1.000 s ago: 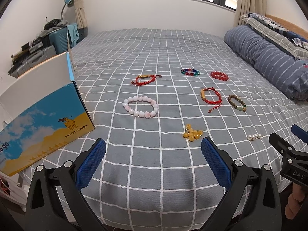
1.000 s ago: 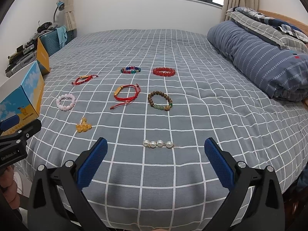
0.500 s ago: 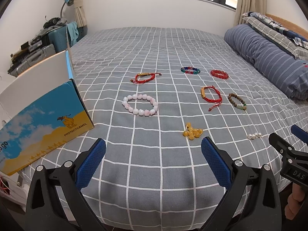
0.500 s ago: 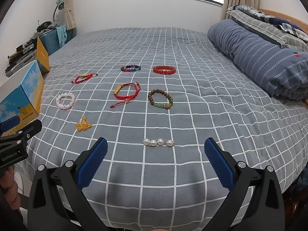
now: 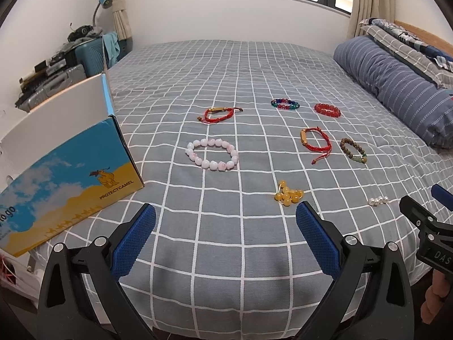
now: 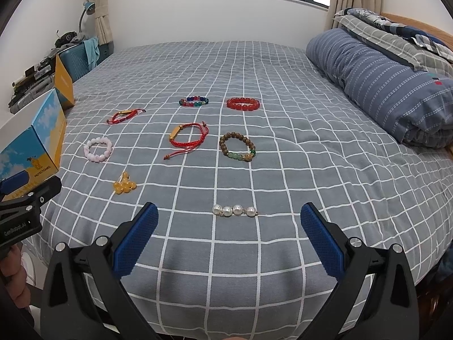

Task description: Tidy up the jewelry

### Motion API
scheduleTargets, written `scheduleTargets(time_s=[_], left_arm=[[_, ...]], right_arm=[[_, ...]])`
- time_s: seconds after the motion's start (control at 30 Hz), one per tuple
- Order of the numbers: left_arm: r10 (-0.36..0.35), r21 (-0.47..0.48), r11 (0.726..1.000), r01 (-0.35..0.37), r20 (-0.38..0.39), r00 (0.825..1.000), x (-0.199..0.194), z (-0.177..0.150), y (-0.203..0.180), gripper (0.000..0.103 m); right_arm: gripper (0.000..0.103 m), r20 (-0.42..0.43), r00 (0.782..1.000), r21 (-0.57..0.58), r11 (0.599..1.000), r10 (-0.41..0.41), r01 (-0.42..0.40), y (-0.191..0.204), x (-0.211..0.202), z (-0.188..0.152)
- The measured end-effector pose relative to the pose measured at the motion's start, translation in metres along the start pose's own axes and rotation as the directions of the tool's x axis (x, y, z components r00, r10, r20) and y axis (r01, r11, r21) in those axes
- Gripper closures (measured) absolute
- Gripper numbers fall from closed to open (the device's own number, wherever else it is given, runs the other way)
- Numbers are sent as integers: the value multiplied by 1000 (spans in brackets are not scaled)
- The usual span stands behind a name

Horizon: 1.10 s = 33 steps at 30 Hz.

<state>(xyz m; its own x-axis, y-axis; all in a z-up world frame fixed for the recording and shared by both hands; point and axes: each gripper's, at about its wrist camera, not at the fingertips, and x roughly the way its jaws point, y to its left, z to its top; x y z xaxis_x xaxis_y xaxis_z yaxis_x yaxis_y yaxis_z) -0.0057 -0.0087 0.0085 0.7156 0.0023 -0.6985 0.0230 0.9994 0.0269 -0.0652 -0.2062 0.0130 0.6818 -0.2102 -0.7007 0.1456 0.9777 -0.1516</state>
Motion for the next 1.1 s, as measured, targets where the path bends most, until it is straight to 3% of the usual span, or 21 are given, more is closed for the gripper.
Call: scheduleTargets(time_s=[0.7, 0.9, 1.1], left_arm=[[-2, -2, 1000, 2, 0, 1000, -4, 4, 4, 6], [-41, -7, 999, 41, -8, 999, 3, 27, 5, 6], [-110, -49, 993, 107, -56, 992, 26, 61, 14, 6]], right_arm=[[6, 3, 1000, -7, 1000, 0, 0, 0, 0, 4], [6, 29, 1000, -29, 1000, 2, -2, 3, -1, 22], [6, -7, 1000, -50, 998, 26, -26, -3, 17, 54]])
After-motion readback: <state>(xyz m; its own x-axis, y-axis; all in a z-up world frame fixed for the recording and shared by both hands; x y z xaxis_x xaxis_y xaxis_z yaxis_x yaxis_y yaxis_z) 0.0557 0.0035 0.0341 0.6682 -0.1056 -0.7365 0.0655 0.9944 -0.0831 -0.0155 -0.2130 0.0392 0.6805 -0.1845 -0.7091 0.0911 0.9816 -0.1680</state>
